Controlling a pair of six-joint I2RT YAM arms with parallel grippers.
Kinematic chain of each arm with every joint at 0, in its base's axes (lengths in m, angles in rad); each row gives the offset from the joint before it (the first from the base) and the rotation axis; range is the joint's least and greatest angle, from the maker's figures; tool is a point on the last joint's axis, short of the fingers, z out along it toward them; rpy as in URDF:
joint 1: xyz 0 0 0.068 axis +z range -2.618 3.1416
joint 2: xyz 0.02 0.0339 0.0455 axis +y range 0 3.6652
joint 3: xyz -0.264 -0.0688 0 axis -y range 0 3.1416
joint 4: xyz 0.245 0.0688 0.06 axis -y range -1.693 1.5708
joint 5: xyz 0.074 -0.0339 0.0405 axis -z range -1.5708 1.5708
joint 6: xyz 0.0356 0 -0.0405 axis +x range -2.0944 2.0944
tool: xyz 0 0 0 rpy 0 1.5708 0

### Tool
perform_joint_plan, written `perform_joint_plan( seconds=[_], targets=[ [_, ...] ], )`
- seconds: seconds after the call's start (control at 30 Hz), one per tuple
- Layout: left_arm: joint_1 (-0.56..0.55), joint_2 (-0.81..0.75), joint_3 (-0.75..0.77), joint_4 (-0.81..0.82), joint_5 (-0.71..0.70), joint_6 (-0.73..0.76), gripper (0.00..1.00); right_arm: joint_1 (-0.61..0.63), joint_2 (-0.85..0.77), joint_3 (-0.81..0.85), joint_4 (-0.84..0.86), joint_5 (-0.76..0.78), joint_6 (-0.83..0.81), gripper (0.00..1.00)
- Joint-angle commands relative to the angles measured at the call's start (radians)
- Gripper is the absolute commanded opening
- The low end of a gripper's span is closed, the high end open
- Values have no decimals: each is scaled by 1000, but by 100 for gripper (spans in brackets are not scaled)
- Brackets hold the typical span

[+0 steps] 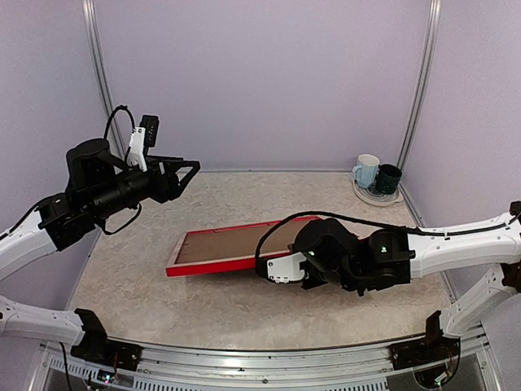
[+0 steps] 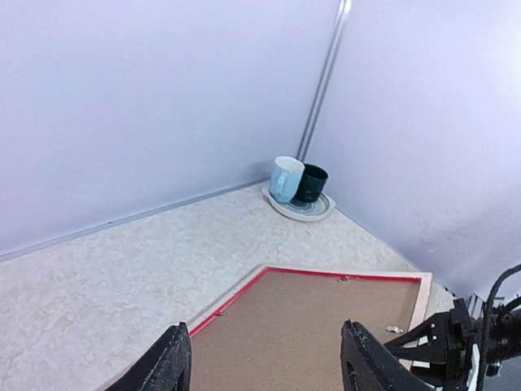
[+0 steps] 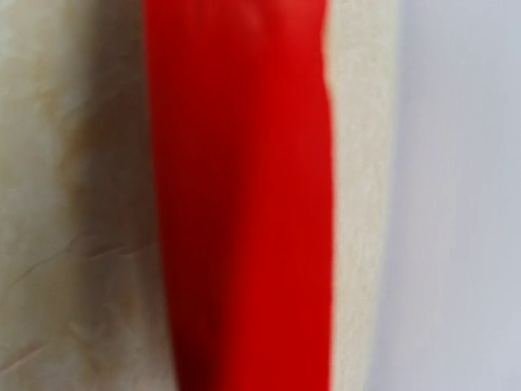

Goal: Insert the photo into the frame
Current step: Turn over the photo frame.

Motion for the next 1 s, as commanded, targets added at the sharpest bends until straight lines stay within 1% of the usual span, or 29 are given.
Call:
perform_joint_plan(
  seconds=[0.0,0.17,0.3,0.5,0.73,0.97],
  targets=[
    [9,-50,-58,46,-165,-76,62,5,-79,28,150,22,135,0],
    [9,-125,-123,59,-227,-114,63,1,-102,96,153,14,198,0],
    [9,-181,-168,64,-243,-136,62,-4,-103,156,151,9,252,0],
    [9,-220,-201,64,-293,-162,63,-14,-120,217,191,46,304,0],
    [9,-291,-244,78,-371,-186,63,-52,-189,234,274,96,374,0],
    [9,-316,-263,93,-416,-206,63,-99,-278,215,331,101,443,0]
  ],
)
